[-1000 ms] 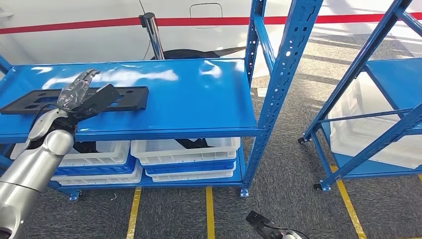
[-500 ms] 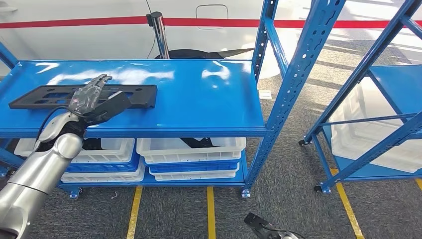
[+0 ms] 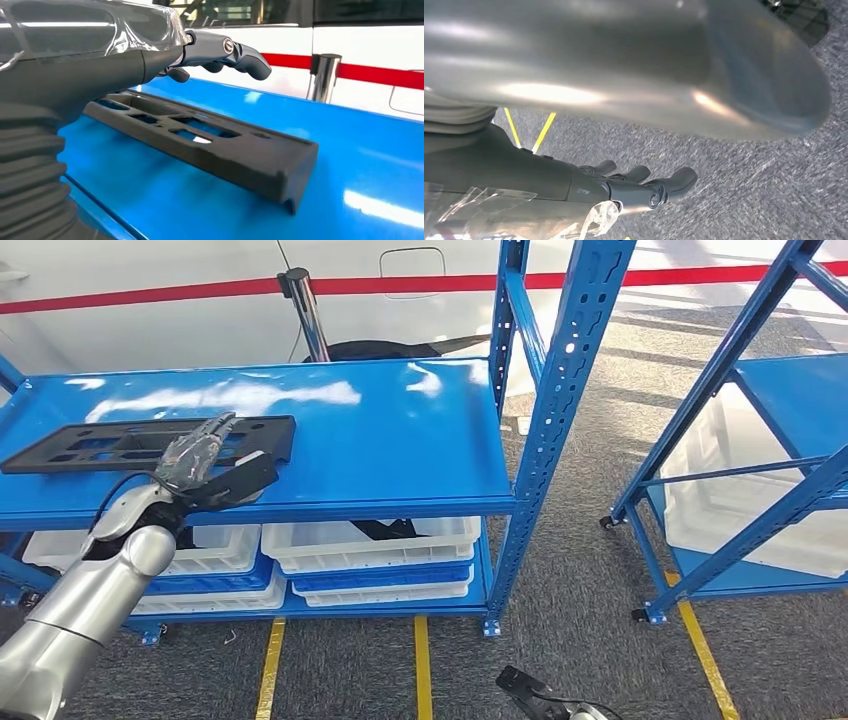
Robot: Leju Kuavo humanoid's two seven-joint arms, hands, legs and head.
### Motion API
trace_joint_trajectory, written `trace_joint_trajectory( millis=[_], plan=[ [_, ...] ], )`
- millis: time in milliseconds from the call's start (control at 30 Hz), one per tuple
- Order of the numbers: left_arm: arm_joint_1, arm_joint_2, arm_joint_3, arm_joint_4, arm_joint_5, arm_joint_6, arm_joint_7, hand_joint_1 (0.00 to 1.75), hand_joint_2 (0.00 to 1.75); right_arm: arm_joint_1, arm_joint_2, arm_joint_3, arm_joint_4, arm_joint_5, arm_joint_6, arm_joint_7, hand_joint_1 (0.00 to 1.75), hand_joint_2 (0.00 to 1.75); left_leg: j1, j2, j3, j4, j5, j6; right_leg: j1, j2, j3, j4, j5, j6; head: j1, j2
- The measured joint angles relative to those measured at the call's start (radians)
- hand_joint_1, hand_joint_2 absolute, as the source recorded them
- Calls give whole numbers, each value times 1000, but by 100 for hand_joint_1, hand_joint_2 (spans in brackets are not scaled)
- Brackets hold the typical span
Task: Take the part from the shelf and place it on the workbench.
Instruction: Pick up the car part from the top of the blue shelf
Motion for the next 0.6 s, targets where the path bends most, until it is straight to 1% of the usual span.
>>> trace_joint_trajectory(
  millis=[33, 67, 100, 133, 200, 233, 267, 300, 333, 367, 400, 433, 467, 533, 567, 600],
  plan=[
    [-1, 3, -3, 0, -6, -1, -5, 0, 175, 0, 0, 0, 0, 1, 0, -2, 0, 0, -1, 1, 37, -79, 36, 3, 1, 1, 0, 1, -1, 1, 0, 0],
    [-3, 6, -6, 0, -12, -2, -10, 0, 175, 0, 0, 0, 0, 1, 0, -3, 0, 0, -3, 1, 70, -150, 63, 8, 4, 1, -1, 3, -2, 4, 0, 0],
    [-4, 8, -9, 0, -18, -3, -13, 0, 175, 0, 0, 0, 0, 1, 0, -4, 0, 0, -5, 1, 93, -198, 79, 12, 6, 2, -2, 5, -3, 7, 0, 0],
    [-3, 11, -12, 0, -23, -4, -15, 0, 175, 0, 0, 0, 0, 1, 1, -4, 0, 0, -7, 1, 102, -218, 83, 16, 8, 2, -4, 6, -4, 10, 0, 0],
    [1, 15, -18, 0, -36, -3, -17, 0, 175, 1, -2, 0, 0, 2, 1, -4, 0, 0, -4, 0, 102, -222, 85, 25, 10, 1, -6, 8, -6, 18, 1, 0],
    [2, 17, -20, 0, -47, -1, -16, 0, 175, 1, -4, 0, 0, 2, 1, -4, 0, 0, -1, 0, 103, -223, 87, 30, 11, 1, -10, 20, -17, 23, 1, 0],
    [1, 19, -23, 0, -59, 2, -13, 0, 175, 1, -5, 0, 0, 2, 1, -5, 0, 0, 3, 0, 105, -225, 89, 36, 10, 0, -23, 52, -38, 28, 2, 0],
    [1, 22, -26, 0, -73, 7, -10, 0, 175, 1, -6, 0, 0, 2, 1, -5, 0, 0, 4, 0, 106, -226, 89, 39, 8, 0, -47, 108, -70, 33, 4, 0],
    [2, 26, -29, 0, -84, 11, -6, 0, 175, 1, -5, 1, 0, 2, 1, -5, 0, 0, 5, 0, 107, -226, 89, 41, 7, -1, -80, 182, -106, 37, 5, 0],
    [4, 31, -32, 0, -92, 14, -4, 0, 175, 2, -5, 1, 0, 2, 1, -5, 0, 0, 5, 0, 107, -225, 89, 42, 4, -1, -115, 257, -136, 40, 5, 0],
    [7, 36, -36, 0, -98, 16, -2, 0, 175, 4, -5, 1, 0, 2, 1, -5, 0, 0, 5, 0, 107, -225, 89, 43, 2, -1, -139, 307, -150, 42, 5, 0],
    [9, 41, -39, 0, -103, 18, -2, 0, 175, 5, -5, 1, 0, 3, 1, -5, 0, 0, 5, -1, 108, -225, 88, 42, 0, -1, -143, 317, -143, 43, 6, 0],
    [11, 47, -43, 0, -108, 21, 0, 0, 175, 6, -6, 1, 0, 3, 1, -5, 0, 0, 5, -2, 109, -225, 88, 41, -2, -2, -126, 281, -117, 43, 6, 0],
    [12, 59, -49, 0, -120, 30, 8, 0, 175, 5, -8, 1, 0, 4, 1, -5, 0, 0, 4, -5, 112, -223, 84, 36, -3, -1, -51, 132, -49, 38, 6, 0],
    [12, 67, -51, 0, -126, 35, 13, 0, 175, 5, -8, 1, 0, 4, 1, -5, 0, 0, 3, -5, 112, -223, 82, 32, -2, -1, -20, 69, -28, 35, 5, 0],
    [11, 75, -54, 0, -131, 40, 19, 0, 175, 4, -8, 1, 0, 4, 2, -5, 0, 0, 1, -5, 112, -222, 81, 27, -1, -1, -2, 30, -19, 32, 5, 0]
  ],
)
